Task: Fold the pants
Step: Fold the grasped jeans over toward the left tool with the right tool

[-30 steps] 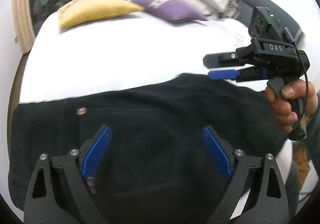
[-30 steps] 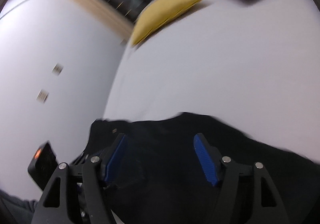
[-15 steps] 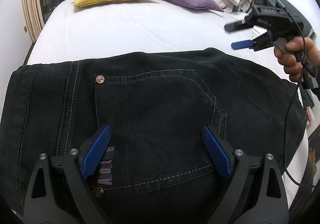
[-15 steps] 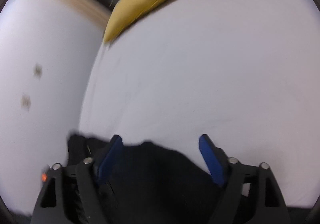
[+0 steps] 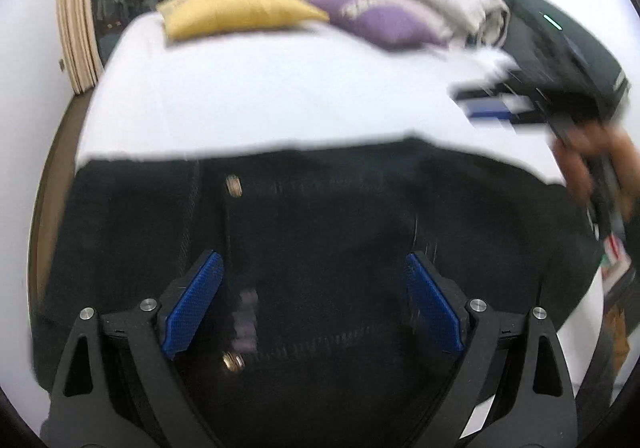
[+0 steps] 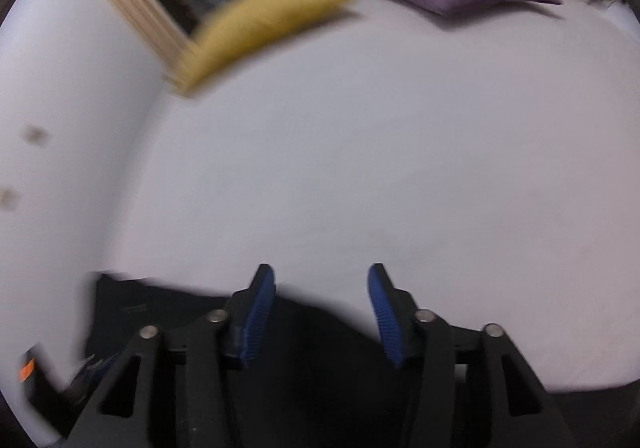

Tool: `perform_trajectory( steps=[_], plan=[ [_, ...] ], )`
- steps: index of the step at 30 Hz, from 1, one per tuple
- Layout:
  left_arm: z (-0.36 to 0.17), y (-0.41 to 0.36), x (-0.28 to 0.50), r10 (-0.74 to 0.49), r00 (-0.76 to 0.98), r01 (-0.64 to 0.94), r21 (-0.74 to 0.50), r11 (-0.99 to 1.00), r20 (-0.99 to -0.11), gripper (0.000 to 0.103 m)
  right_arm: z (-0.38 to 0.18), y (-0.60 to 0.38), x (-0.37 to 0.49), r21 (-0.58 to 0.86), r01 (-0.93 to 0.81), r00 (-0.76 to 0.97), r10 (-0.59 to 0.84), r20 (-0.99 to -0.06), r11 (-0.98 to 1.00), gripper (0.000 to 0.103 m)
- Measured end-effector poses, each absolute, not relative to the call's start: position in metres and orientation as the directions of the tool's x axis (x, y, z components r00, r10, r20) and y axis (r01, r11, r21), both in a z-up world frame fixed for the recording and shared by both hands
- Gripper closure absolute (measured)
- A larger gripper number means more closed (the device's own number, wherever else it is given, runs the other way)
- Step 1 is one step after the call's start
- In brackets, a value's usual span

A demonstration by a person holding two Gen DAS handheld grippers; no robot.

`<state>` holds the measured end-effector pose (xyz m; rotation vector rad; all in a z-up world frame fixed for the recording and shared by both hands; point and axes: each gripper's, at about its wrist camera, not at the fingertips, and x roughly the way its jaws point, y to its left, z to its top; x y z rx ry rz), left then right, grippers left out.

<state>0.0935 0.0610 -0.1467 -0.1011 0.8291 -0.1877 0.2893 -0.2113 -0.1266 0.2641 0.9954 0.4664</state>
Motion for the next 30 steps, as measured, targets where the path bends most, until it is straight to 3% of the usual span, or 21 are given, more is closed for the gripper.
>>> perform_trajectory(
  steps=[3,6,7,8,10,11,15,16,17,19,22,25,26,28,30],
  plan=[
    [-0.140,0.061,0.103,-0.209,0.672,0.133,-0.163,0.978,-0.710,0.010,-0.136,-0.230,0.235,0.557,-0.308,0.391,0.636,-0.665,0.772,0.044],
    [-0.174,0.047,0.113,-0.192,0.558,0.178,-0.109,0.978,-0.808,0.010,-0.186,-0.260,0.187,0.558,-0.185,0.320,0.587,-0.744,0.809,0.043],
    [-0.192,0.045,0.112,-0.181,0.517,0.187,-0.096,0.978,-0.837,0.011,-0.197,-0.273,0.181,0.579,-0.144,0.321,0.591,-0.740,0.802,0.057],
    [-0.192,0.046,0.102,-0.185,0.564,0.198,-0.087,0.976,-0.805,0.010,-0.205,-0.295,0.167,0.624,-0.108,0.349,0.618,-0.705,0.774,0.080],
    [-0.185,0.050,0.098,-0.172,0.553,0.181,-0.085,0.980,-0.815,0.010,-0.213,-0.352,0.130,0.665,0.033,0.426,0.591,-0.685,0.746,0.092],
    [-0.183,0.052,0.096,-0.168,0.552,0.172,-0.086,0.981,-0.817,0.010,-0.213,-0.379,0.109,0.661,0.090,0.467,0.554,-0.689,0.745,0.092],
    [-0.154,0.030,0.089,-0.187,0.567,0.202,-0.085,0.976,-0.802,0.012,-0.191,-0.439,0.047,0.557,0.249,0.525,0.373,-0.765,0.793,0.091],
    [-0.141,0.011,0.089,-0.209,0.586,0.235,-0.082,0.968,-0.783,0.011,-0.188,-0.436,0.037,0.535,0.259,0.540,0.338,-0.771,0.804,0.080],
    [-0.134,-0.002,0.090,-0.240,0.590,0.267,-0.095,0.959,-0.771,0.010,-0.178,-0.437,0.036,0.536,0.261,0.563,0.324,-0.760,0.803,0.057],
    [-0.125,-0.047,0.099,-0.338,0.558,0.362,-0.144,0.921,-0.758,0.010,-0.163,-0.443,0.038,0.605,0.228,0.621,0.364,-0.694,0.763,0.034],
    [-0.127,-0.110,0.099,-0.377,0.539,0.481,-0.092,0.872,-0.753,0.010,-0.157,-0.432,0.063,0.580,0.166,0.602,0.384,-0.700,0.798,0.033],
    [-0.171,-0.147,0.104,-0.341,0.381,0.527,-0.100,0.844,-0.860,0.010,-0.174,-0.409,0.086,0.337,0.140,0.441,0.246,-0.863,0.931,0.034],
    [-0.185,-0.150,0.098,-0.318,0.345,0.531,-0.096,0.842,-0.883,0.010,-0.183,-0.419,0.084,0.260,0.106,0.376,0.203,-0.904,0.960,0.039],
    [-0.191,-0.153,0.073,-0.272,0.387,0.577,0.001,0.817,-0.881,0.010,-0.186,-0.406,0.077,0.115,0.010,0.332,0.105,-0.938,0.993,0.044],
    [-0.191,-0.147,0.059,-0.276,0.387,0.577,-0.003,0.817,-0.880,0.011,-0.186,-0.399,0.064,0.031,-0.053,0.307,0.046,-0.951,0.998,0.044]
  ],
)
